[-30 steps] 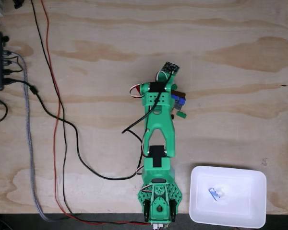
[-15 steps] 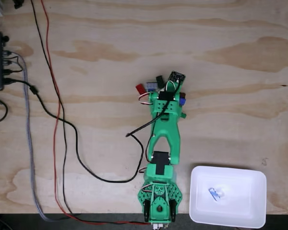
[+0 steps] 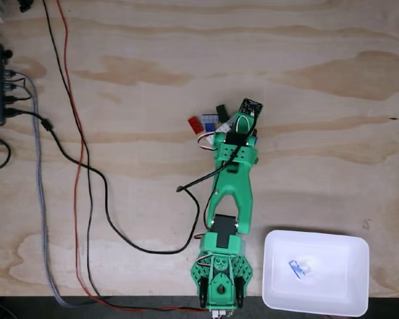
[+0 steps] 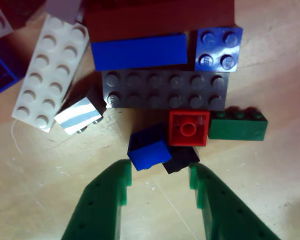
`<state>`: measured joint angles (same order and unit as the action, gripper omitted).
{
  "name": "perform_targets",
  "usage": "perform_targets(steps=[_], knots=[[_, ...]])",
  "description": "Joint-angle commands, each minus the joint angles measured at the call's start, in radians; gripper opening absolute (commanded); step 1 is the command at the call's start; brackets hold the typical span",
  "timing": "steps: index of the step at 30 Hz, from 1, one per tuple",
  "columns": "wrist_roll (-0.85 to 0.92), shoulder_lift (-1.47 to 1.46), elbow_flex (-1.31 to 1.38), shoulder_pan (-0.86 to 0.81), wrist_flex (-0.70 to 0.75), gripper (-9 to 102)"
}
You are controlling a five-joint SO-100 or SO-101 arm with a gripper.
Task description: Put all lego bricks in the bin.
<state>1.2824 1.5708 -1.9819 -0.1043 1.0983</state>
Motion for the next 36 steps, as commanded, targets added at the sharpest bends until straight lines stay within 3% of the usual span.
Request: perform_targets(steps=[1,7,12,18,22,25,28,31,36], knots=[[0.003,0.104,0.002,0.018,-0.037,15],[0.018,0.1,0.005,0.026,-0.061,16],[0.034,0.12,-0.015,0.028,-0.078,1],[0.003,0.213,-0.051,0.038,-0.066,0],[-0.15,0.453,-0.028,0.049,0.012,0],[-0.239,0.703,0.048,0.011,0.184,0],[-0.163,0.922,0.008,-0.17,0.334,0],[-0.017,1.048,-0.087,-0.469,0.371,0],[0.196,1.091,-0.179,-0.923,0.287,0]])
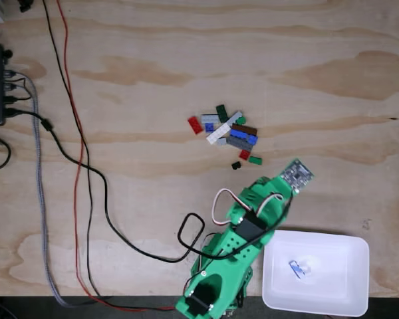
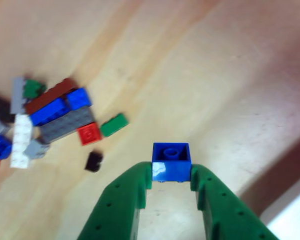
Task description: Put all lego bricks in the bin.
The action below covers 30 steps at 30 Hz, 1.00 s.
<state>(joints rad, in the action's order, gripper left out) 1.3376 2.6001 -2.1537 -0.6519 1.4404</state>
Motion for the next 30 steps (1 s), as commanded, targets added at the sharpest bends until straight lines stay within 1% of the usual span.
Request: perform_targets(steps=[1,2,7,14,18,19,20,21,22,24,25,26,28,29,30], knots=[[0.153,0.028,-0.006,-0.436,-0.104,0],[0.175,-0.015,-0.005,-0.497,-0.153,0],[0.287,-0.221,0.003,-0.706,-0.273,0],[0.431,-0.29,-0.052,-0.911,-0.276,0],[0.451,-0.287,-0.106,-0.966,-0.305,0],[0.439,-0.288,-0.107,-0.965,-0.308,11],[0.423,-0.29,-0.1,-0.957,-0.298,31],[0.403,-0.291,-0.097,-0.946,-0.296,51],[0.399,-0.291,-0.095,-0.937,-0.295,60],[0.353,-0.291,-0.061,-0.882,-0.258,60],[0.295,-0.296,-0.032,-0.813,-0.219,59],[0.201,-0.307,0.0,-0.706,-0.199,55],[0.014,-0.339,0.129,-0.446,-0.156,40],[-0.086,-0.39,0.225,-0.298,-0.121,37],[-0.149,-0.431,0.29,-0.16,-0.109,36]])
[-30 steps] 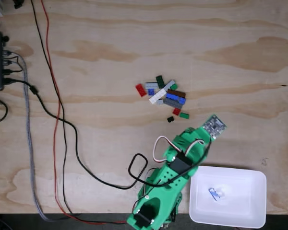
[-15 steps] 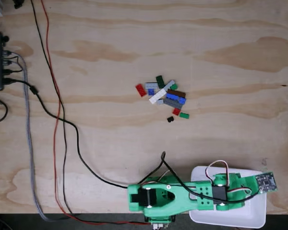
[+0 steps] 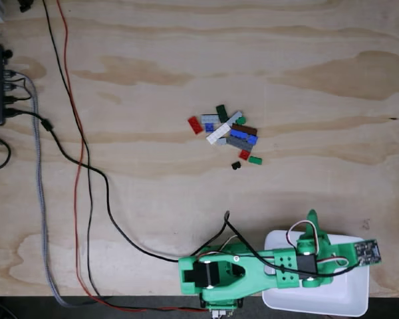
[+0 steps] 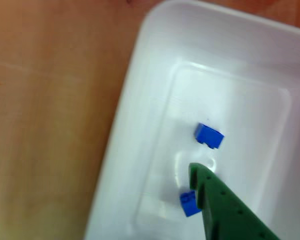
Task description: Put all lego bricks in the bin.
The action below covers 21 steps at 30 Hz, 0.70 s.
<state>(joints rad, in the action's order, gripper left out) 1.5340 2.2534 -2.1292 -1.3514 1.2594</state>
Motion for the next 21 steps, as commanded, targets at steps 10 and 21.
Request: perform_targets(steps=[10,21], knots=[[-0.492,-0.472,0.307,1.177,0.009,26],[-0.445,-0.483,0.057,1.15,-0.147,18]])
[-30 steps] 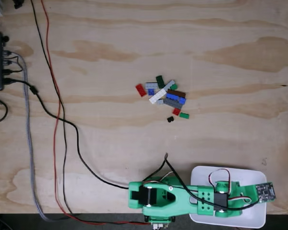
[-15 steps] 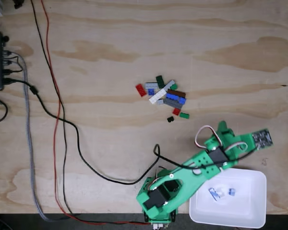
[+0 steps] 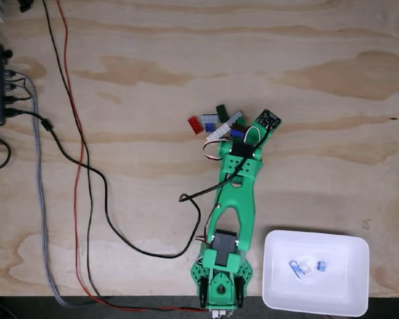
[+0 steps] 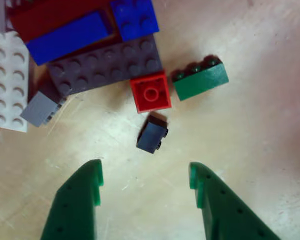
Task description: Put all lego bricks in the bin.
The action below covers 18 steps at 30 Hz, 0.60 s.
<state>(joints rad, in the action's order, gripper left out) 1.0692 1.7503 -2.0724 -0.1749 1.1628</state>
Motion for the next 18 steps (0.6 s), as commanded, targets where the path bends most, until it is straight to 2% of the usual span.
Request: perform_targets(steps=[1,18], knots=[[0.028,0.014,-0.003,-0.032,-0.057,17],[-0.014,-0.049,-0.077,0.051,-0.161,13]])
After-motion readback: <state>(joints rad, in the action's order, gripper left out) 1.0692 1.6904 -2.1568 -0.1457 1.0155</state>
